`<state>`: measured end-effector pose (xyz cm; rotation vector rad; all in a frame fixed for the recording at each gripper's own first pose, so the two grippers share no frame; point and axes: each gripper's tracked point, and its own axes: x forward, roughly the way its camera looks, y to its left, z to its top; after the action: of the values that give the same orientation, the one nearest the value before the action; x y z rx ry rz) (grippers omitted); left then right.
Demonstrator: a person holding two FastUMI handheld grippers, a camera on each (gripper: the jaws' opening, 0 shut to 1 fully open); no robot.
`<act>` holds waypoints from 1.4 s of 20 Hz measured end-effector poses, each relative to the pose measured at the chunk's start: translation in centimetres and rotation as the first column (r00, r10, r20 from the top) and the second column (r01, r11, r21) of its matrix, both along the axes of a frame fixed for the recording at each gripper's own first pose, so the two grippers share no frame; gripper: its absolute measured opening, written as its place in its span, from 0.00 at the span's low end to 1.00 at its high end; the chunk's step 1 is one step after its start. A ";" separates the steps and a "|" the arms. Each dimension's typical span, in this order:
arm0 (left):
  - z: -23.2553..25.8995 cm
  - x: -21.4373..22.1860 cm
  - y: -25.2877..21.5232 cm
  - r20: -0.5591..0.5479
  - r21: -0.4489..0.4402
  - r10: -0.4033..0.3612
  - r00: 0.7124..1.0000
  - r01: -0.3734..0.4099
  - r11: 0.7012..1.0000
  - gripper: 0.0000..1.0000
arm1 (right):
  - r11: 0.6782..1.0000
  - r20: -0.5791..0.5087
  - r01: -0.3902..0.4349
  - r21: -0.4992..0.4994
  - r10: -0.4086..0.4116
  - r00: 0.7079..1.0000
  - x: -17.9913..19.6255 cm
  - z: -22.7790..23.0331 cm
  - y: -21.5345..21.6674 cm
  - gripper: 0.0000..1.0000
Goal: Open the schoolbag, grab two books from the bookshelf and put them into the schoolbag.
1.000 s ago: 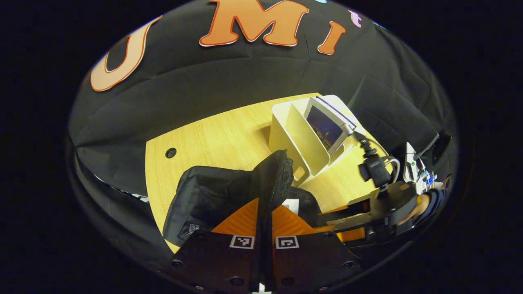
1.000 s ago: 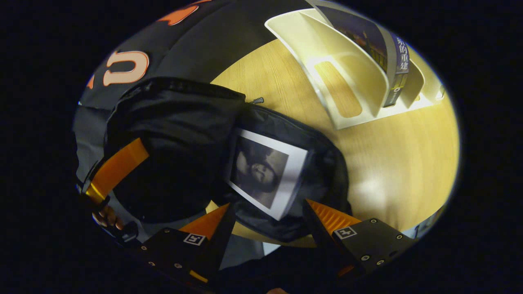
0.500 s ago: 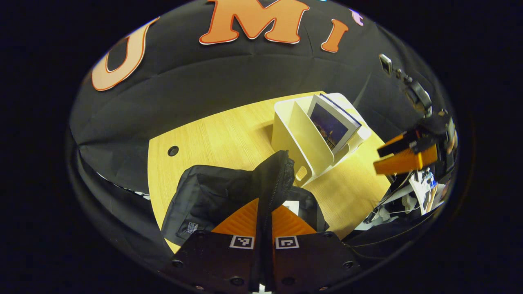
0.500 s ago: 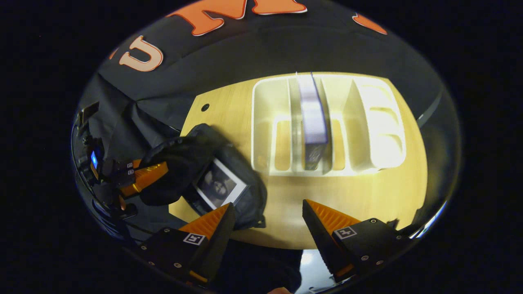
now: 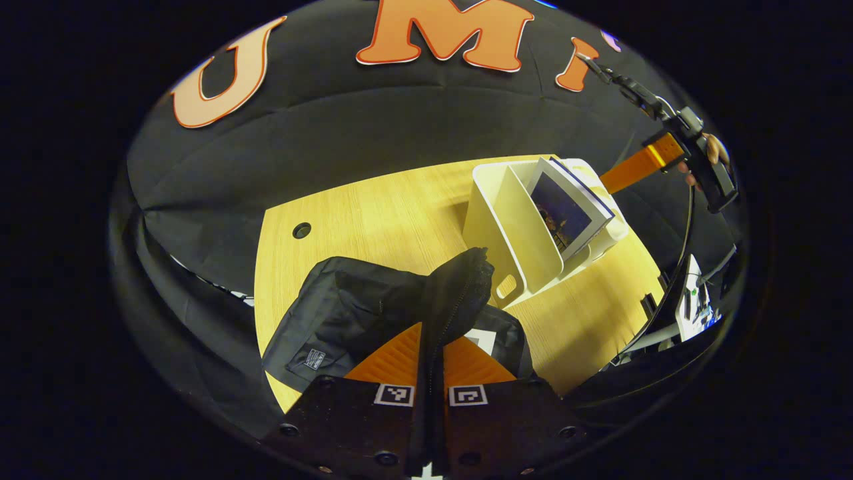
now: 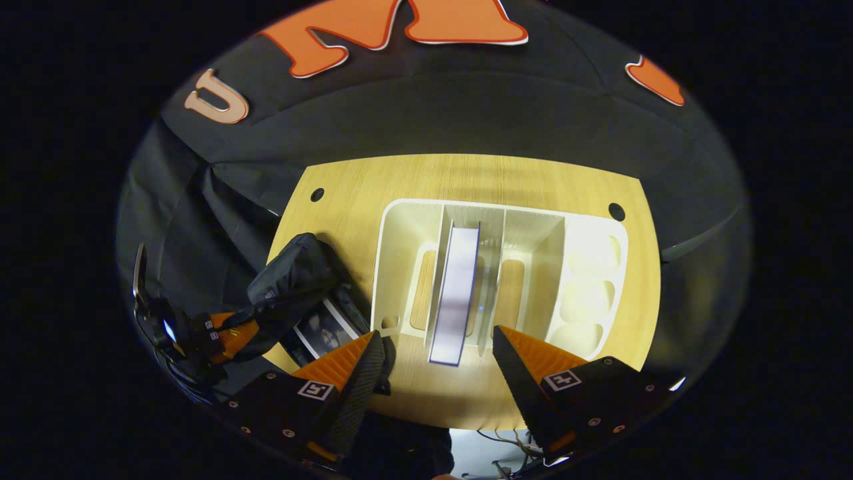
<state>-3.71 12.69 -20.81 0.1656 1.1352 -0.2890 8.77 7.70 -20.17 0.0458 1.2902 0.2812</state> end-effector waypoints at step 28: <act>-0.4 0.7 0.9 -0.024 0.003 -0.157 0.987 0.157 0.988 0.05 | 0.942 0.110 0.336 0.013 -0.335 0.936 -2.8 3.7 -3.1 0.37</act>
<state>-3.04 13.64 -21.19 0.2577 1.1481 -0.4290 5.96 4.59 -16.46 0.2401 1.1502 -0.0146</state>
